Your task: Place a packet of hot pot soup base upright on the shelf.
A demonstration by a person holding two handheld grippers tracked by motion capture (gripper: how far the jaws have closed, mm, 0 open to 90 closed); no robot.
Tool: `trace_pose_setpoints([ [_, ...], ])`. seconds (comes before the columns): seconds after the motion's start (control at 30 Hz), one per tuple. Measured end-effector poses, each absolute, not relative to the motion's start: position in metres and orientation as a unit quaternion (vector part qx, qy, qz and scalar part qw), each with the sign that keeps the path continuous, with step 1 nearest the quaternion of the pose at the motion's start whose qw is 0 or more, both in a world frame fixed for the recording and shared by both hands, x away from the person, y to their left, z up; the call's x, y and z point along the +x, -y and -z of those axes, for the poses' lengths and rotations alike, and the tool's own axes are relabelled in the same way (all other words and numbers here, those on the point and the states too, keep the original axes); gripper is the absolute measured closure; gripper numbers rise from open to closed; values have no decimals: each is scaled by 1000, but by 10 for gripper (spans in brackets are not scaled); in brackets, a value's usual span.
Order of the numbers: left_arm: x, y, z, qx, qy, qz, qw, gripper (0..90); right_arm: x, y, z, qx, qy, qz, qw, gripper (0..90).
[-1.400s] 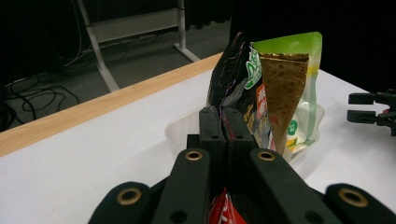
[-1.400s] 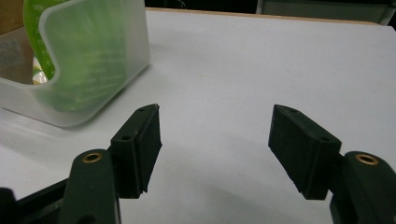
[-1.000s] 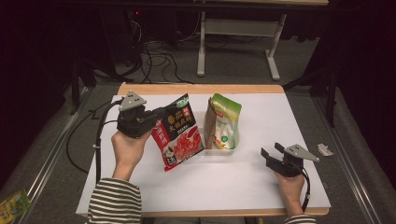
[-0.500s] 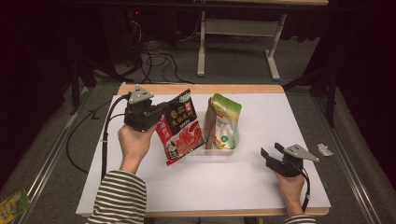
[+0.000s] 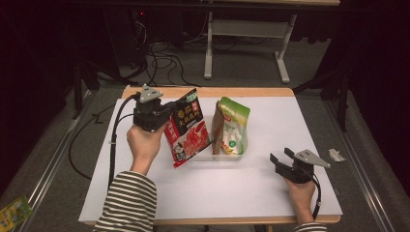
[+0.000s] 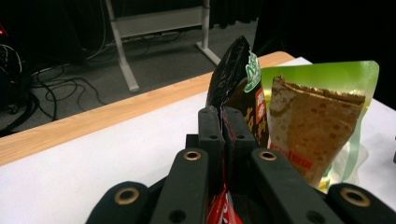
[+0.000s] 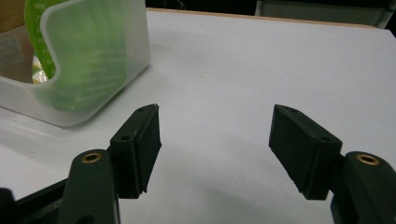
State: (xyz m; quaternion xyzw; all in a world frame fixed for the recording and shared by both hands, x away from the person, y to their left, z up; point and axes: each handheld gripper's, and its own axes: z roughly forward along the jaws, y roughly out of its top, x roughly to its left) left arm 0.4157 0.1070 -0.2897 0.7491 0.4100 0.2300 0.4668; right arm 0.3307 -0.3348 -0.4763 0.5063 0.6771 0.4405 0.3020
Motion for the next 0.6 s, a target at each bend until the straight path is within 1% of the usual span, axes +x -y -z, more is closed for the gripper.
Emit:
trace_pose_setpoints([
  [0.37,423,-93,295,741,-411,-234,477,874,329,334,476,506,-675,-440,306,338],
  [0.6,430,-89,299,742,-410,-222,482,857,329,334,476,504,-676,-441,307,337],
])
